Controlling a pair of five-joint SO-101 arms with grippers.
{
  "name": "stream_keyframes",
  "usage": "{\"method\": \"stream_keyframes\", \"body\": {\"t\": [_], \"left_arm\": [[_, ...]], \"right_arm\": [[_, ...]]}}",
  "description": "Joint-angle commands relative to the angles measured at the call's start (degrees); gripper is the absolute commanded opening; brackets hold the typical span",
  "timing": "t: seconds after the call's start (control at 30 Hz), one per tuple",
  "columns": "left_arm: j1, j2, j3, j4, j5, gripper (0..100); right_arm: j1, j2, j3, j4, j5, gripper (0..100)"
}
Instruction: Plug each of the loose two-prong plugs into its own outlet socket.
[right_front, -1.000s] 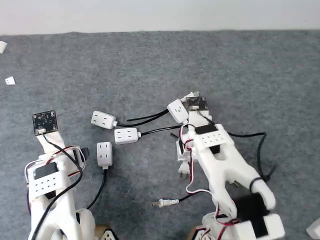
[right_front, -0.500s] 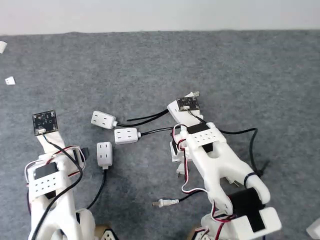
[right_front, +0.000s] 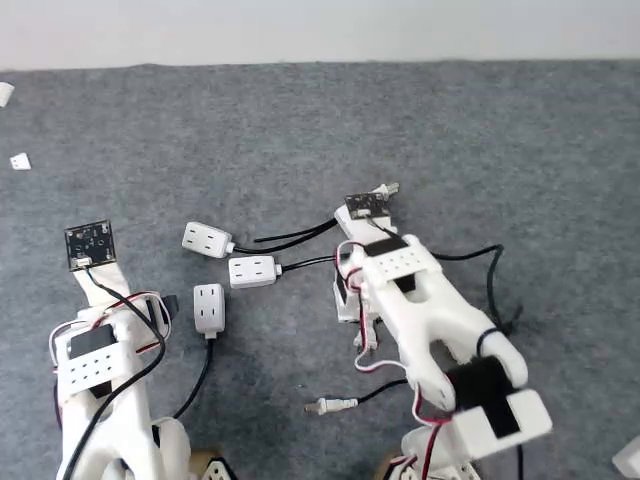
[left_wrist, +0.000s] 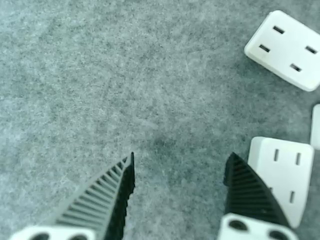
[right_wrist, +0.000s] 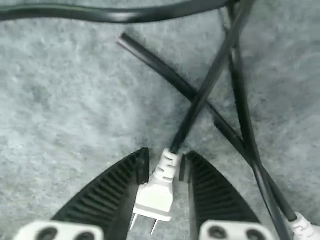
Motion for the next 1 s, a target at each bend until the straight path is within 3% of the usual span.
{"method": "stream_keyframes", "body": {"t": [0.0,0.1,0.6,0.77,0.97], "left_arm": [[0.4,-0.4,-0.7,-1.3,-0.4,28],[0.4,-0.4,-0.7,-1.3,-0.4,28],[0.4,-0.4,-0.7,-1.3,-0.4,28],[0.4,-0.4,-0.7,-1.3,-0.4,28],[0.4,-0.4,-0.7,-1.2,-0.4,28]], "right_arm": [[0.3,2.6,-4.2,3.1,0.8,13.7],[0.4,2.1,-4.1,3.1,0.8,9.4],[-0.2,2.4,-4.0,4.2,0.9,10.0],[-0.2,4.4,-5.2,4.0,3.0,0.3],[-0.7,3.5,-5.4,6.3,4.7,0.7]]}}
